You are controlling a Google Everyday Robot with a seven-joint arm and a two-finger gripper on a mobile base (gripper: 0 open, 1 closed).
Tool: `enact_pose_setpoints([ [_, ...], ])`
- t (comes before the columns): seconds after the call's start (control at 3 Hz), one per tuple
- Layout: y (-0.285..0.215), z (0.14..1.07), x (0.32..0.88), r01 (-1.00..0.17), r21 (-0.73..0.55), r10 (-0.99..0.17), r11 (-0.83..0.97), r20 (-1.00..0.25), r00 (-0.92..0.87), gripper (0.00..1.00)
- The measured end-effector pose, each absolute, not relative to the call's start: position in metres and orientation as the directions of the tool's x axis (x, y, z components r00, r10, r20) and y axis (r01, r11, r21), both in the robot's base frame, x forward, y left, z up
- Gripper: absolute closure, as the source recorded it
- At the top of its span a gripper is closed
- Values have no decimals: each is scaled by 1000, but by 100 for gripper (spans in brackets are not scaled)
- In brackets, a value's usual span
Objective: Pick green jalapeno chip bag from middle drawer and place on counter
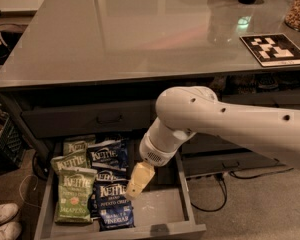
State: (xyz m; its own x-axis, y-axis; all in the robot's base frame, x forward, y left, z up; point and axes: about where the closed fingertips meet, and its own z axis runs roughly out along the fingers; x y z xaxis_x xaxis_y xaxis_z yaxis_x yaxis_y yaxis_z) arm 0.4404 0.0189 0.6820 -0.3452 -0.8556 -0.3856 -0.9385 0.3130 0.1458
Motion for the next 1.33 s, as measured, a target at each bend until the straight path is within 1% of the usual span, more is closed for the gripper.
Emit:
enact_pose_setpoints([
  [0.67, 93, 645, 446, -956, 139, -860, 257, -418, -292, 0],
  [1.0, 124, 628, 443, -962, 171, -854, 214, -444, -270, 0],
  [1.33, 125, 626, 442, -961, 175, -854, 213, -444, -271, 0],
])
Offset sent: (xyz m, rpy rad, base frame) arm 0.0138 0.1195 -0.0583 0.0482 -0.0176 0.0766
